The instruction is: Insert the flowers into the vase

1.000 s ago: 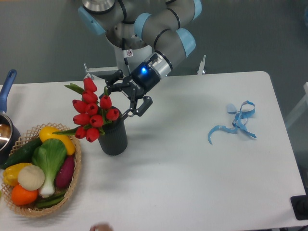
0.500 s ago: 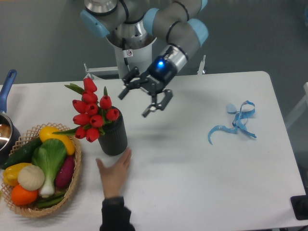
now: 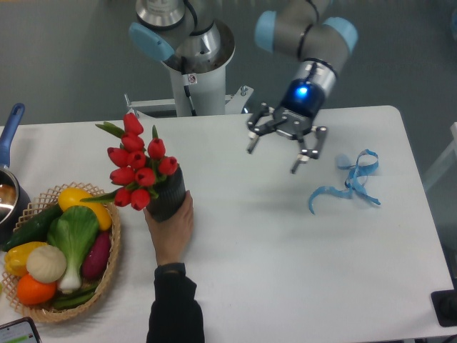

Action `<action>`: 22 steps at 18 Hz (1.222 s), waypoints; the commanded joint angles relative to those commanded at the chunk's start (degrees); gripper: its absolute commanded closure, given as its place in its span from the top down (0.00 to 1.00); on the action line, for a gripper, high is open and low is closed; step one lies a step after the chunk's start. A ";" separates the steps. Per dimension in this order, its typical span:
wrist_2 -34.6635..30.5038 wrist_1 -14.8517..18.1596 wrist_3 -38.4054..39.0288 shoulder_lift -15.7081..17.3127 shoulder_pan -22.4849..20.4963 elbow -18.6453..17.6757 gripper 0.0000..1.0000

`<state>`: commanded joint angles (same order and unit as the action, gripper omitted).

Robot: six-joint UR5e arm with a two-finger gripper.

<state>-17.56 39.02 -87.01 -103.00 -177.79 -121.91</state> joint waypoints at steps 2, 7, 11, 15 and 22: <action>-5.79 0.00 0.44 -0.79 -0.97 1.85 1.00; -20.99 0.17 4.91 -1.85 -0.80 7.47 1.00; -38.81 1.49 11.50 -2.81 4.28 12.65 1.00; -54.32 7.81 12.48 -3.08 9.13 16.97 1.00; -59.96 13.80 12.04 -4.39 11.58 20.66 1.00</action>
<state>-77.52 52.82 -74.97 -107.40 -166.21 -101.26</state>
